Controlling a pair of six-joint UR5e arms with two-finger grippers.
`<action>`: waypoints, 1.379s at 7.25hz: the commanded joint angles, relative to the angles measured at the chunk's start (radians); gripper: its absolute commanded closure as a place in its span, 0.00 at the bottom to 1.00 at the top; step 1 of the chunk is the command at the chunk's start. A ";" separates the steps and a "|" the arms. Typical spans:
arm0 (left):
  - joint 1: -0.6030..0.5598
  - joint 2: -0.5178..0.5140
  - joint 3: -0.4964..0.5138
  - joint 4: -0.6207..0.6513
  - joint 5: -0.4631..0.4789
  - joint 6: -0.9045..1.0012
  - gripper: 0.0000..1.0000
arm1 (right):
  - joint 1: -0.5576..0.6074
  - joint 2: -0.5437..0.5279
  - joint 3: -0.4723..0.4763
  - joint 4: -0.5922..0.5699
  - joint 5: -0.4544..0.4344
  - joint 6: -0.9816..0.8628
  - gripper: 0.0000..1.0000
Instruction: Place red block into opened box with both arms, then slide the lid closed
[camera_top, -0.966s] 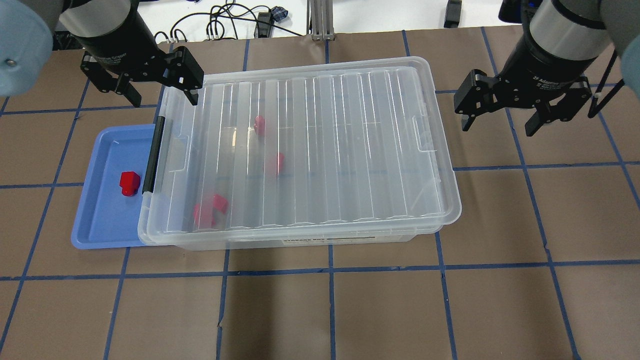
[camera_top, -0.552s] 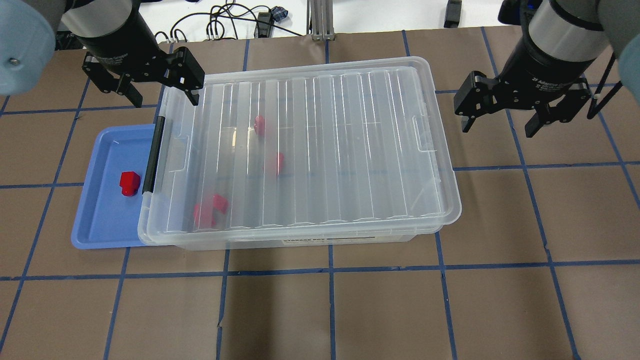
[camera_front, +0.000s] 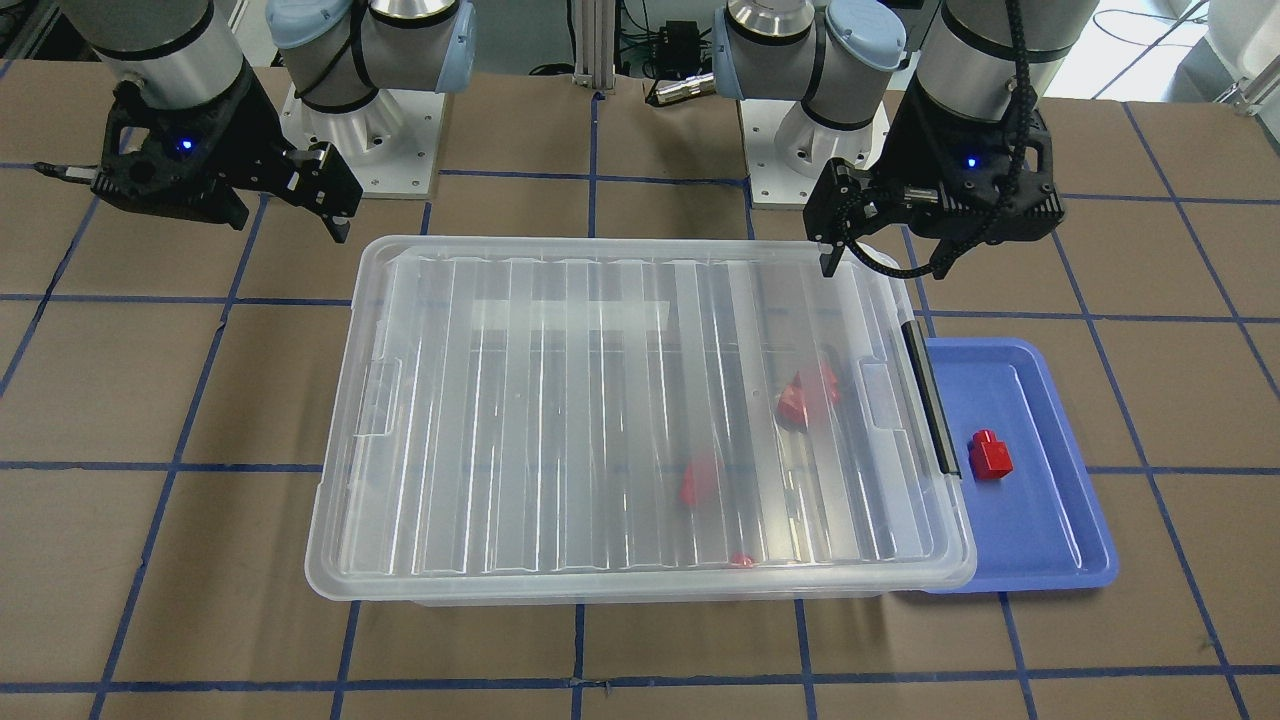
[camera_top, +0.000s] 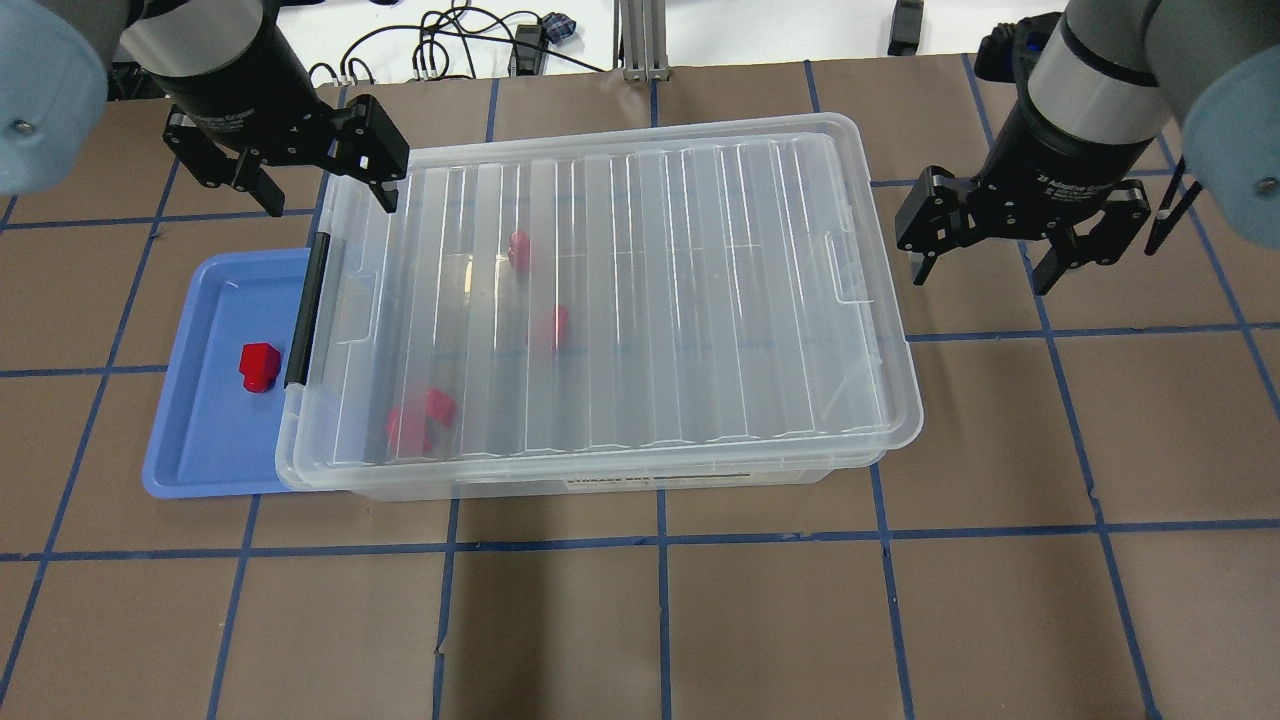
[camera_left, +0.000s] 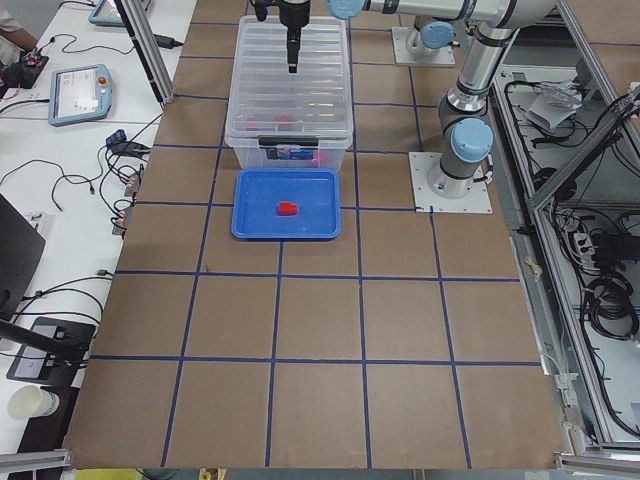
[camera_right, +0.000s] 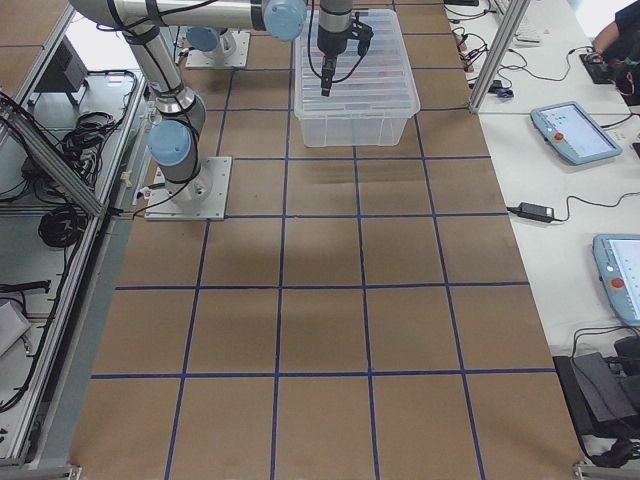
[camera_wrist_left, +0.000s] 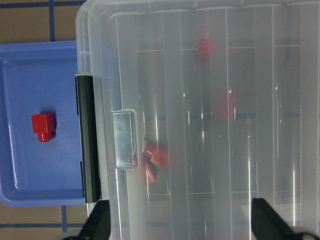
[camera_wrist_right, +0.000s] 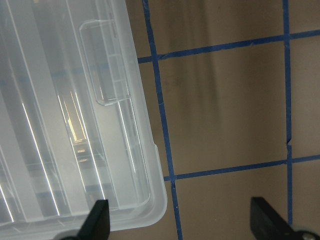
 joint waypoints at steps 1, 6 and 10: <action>0.006 0.004 0.005 -0.004 0.000 0.003 0.00 | 0.000 0.067 0.006 -0.018 -0.006 0.005 0.00; 0.032 -0.005 -0.021 -0.004 -0.003 0.021 0.00 | 0.000 0.236 -0.033 -0.107 0.008 -0.006 0.00; 0.226 -0.023 -0.076 0.004 -0.011 0.318 0.00 | -0.001 0.269 -0.033 -0.154 0.008 -0.006 0.00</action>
